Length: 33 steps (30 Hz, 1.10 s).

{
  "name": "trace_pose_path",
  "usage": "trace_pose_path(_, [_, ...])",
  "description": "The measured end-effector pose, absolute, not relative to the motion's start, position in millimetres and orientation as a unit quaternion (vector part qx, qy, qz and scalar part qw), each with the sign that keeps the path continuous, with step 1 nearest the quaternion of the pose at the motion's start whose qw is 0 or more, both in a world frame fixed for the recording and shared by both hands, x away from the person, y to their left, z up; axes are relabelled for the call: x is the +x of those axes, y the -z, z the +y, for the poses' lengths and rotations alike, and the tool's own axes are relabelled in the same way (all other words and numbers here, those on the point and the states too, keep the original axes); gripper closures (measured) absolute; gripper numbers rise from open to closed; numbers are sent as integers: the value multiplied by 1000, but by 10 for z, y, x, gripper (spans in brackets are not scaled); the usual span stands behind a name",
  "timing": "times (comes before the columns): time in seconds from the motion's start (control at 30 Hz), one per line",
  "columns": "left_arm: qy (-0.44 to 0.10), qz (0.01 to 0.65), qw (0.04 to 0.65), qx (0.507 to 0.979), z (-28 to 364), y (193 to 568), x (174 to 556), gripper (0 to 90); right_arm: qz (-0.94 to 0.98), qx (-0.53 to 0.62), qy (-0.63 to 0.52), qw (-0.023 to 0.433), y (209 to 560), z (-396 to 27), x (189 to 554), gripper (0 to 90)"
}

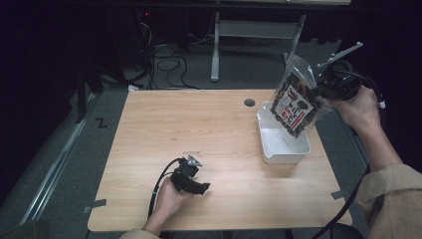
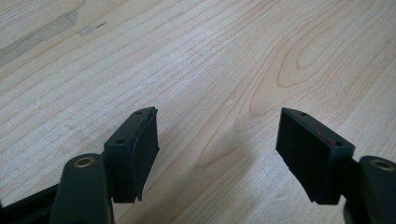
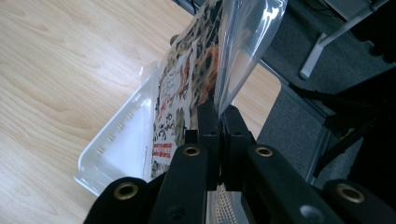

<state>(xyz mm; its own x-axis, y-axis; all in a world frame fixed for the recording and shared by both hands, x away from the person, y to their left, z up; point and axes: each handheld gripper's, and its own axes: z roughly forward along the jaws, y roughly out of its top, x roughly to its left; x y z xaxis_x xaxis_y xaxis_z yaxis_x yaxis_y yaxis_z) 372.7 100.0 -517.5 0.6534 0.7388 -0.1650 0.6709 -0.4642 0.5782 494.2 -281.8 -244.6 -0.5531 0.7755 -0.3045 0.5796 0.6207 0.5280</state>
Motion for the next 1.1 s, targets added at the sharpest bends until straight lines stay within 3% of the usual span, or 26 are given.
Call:
trace_pose_path(0.63, [-56, 412, 311, 855, 985, 5183, 3726, 299, 876, 382, -140, 260, 2709, -2734, 5031, 897])
trace_pose_path(1.1, [-56, 409, 308, 857, 970, 5189, 3723, 299, 875, 394, -159, 232, 2864, -2803, 5102, 894])
